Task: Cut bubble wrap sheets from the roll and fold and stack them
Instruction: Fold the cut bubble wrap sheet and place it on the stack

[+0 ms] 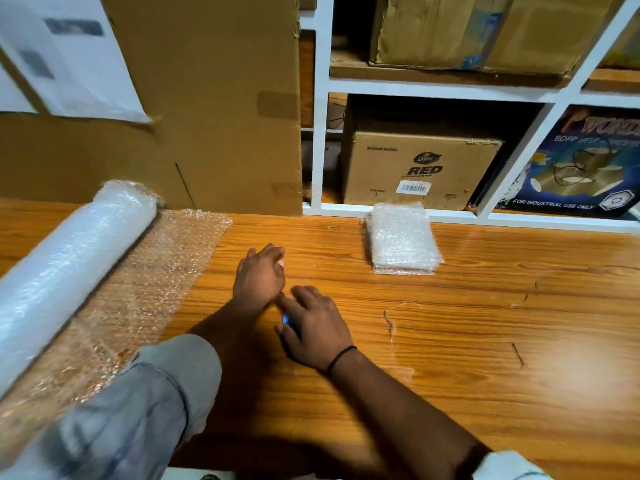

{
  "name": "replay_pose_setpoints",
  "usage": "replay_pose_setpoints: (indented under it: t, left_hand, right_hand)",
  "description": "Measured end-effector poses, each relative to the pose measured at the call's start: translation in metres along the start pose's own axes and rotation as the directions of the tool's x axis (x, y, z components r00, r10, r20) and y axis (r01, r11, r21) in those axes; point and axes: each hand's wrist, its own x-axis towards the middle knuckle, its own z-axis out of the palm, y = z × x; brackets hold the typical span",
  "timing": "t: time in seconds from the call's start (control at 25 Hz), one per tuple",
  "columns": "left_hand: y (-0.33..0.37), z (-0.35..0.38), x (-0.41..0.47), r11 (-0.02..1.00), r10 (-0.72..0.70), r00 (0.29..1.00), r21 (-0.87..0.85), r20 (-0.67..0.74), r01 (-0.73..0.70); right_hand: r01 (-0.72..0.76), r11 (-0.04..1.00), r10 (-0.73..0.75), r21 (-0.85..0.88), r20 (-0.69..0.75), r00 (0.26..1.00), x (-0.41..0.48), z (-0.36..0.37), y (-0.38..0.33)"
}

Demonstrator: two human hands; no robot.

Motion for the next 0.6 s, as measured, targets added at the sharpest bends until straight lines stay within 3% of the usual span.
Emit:
replay_pose_setpoints:
  t: [0.16,0.4,0.6]
  left_hand:
    - [0.003,0.008,-0.020,0.999,0.022,0.999,0.028,0.025,-0.023]
    - [0.020,0.020,-0.034,0.987,0.141,0.988,0.065,0.058,-0.144]
    - [0.034,0.031,-0.040,0.980,0.172,0.979,0.086,0.110,-0.182]
  right_hand:
    - [0.025,0.990,-0.031,-0.142,-0.043,0.999,-0.022,0.004,0.010]
    - [-0.324,0.929,0.300,-0.176,-0.152,0.942,-0.043,-0.013,0.040]
    - [-0.484,0.857,0.442,-0.177,-0.230,0.867,-0.064,-0.025,0.061]
